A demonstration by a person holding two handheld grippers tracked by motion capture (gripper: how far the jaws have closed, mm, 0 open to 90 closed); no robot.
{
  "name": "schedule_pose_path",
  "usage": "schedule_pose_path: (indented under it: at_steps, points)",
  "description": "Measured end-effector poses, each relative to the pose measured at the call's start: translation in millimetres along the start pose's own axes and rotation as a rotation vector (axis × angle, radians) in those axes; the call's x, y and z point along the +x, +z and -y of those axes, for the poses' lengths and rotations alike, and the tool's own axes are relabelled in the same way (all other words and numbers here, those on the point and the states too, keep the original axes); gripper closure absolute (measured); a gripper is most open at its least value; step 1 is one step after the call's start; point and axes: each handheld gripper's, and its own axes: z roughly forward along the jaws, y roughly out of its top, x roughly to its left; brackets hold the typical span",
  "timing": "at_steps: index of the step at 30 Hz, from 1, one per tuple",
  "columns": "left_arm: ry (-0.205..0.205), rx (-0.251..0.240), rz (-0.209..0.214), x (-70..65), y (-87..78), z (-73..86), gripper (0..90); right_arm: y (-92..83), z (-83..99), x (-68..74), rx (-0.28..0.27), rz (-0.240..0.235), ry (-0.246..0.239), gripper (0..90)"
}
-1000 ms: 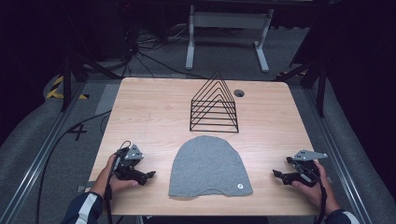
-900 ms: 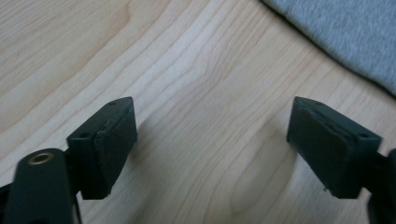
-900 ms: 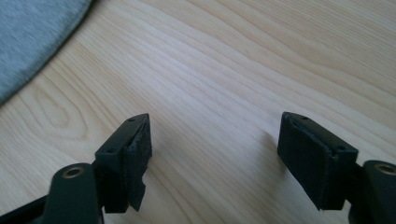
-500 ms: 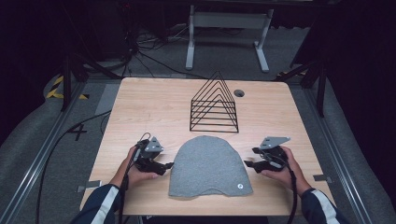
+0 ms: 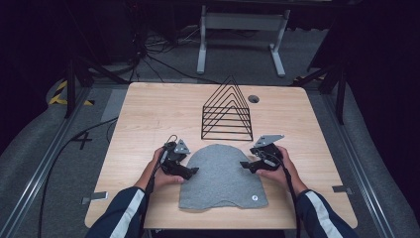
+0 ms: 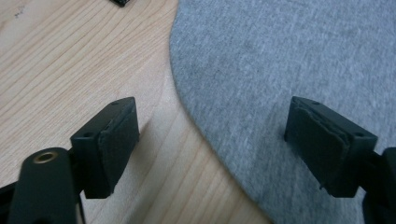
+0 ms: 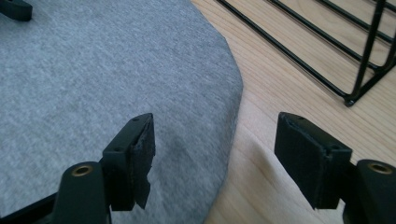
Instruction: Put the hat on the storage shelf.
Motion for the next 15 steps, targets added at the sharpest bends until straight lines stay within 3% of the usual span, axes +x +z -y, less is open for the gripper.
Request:
schedule_pose_path:
  at_steps: [6, 9, 15]
  points:
    - [-0.005, -0.01, -0.006, 0.2, 1.9, 0.8, 14.9, 12.6, -2.7, 7.6, 0.035, -0.004, -0.018, 25.0]
    - [-0.012, -0.003, -0.013, -1.9, 2.0, 0.0, 14.9, 13.3, -2.0, 10.1, 0.026, 0.01, -0.009, 25.2]
    - [0.007, 0.032, 0.004, -11.4, 1.8, -3.5, 15.2, 9.7, -3.7, 16.6, 0.046, 0.001, -0.018, 39.4]
